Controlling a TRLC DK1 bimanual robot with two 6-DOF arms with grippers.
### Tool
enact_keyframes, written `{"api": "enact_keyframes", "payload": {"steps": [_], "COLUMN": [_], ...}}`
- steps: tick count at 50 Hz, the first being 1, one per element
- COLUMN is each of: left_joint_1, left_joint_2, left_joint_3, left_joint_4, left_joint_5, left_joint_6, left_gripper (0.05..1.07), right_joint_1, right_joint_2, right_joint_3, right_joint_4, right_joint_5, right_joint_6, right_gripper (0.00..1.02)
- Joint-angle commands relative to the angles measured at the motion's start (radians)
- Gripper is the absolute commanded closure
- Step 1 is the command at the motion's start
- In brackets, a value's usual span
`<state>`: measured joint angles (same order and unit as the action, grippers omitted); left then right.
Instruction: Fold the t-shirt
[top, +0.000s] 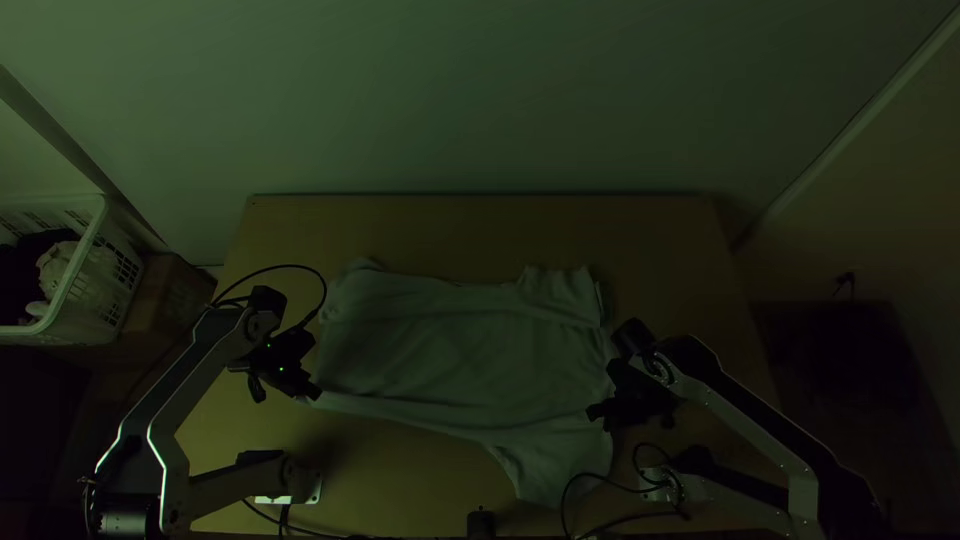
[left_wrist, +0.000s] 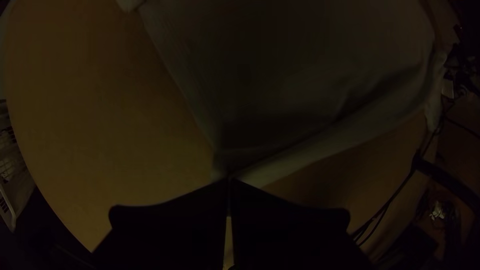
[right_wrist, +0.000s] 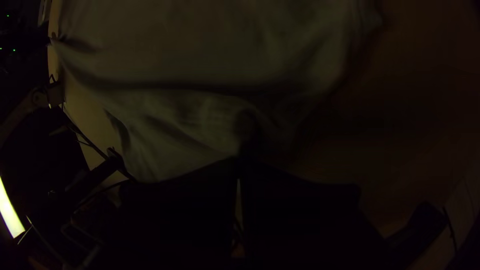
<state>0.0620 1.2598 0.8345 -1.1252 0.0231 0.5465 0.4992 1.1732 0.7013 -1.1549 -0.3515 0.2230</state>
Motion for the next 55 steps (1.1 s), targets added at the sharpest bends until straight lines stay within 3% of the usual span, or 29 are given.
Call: {"api": "enact_keyframes", "payload": {"steps": [1, 22, 55], "left_joint_1": [0.004, 0.006, -0.024], "left_joint_2": [0.036, 0.167, 0.313], "left_joint_3": [0.055, 0.241, 0.476], "left_joint_4": [0.004, 0.05, 0.047], "left_joint_5": [0.008, 0.02, 0.066], "left_joint_6": [-0.011, -0.036, -0.077], "left_gripper": [1.04, 1.04, 1.04], "right_joint_1": [-0.042, -0.067, -0.171], "right_joint_2": [0.022, 0.04, 0.207], "right_joint_3": [0.041, 0.098, 0.242], "right_joint_4": [0.011, 0.066, 0.235], "right_joint_5": [0.006, 0.009, 0.101], "right_joint_6": [-0.008, 0.004, 0.022], "right_gripper": [1.0, 1.0, 1.0]}}
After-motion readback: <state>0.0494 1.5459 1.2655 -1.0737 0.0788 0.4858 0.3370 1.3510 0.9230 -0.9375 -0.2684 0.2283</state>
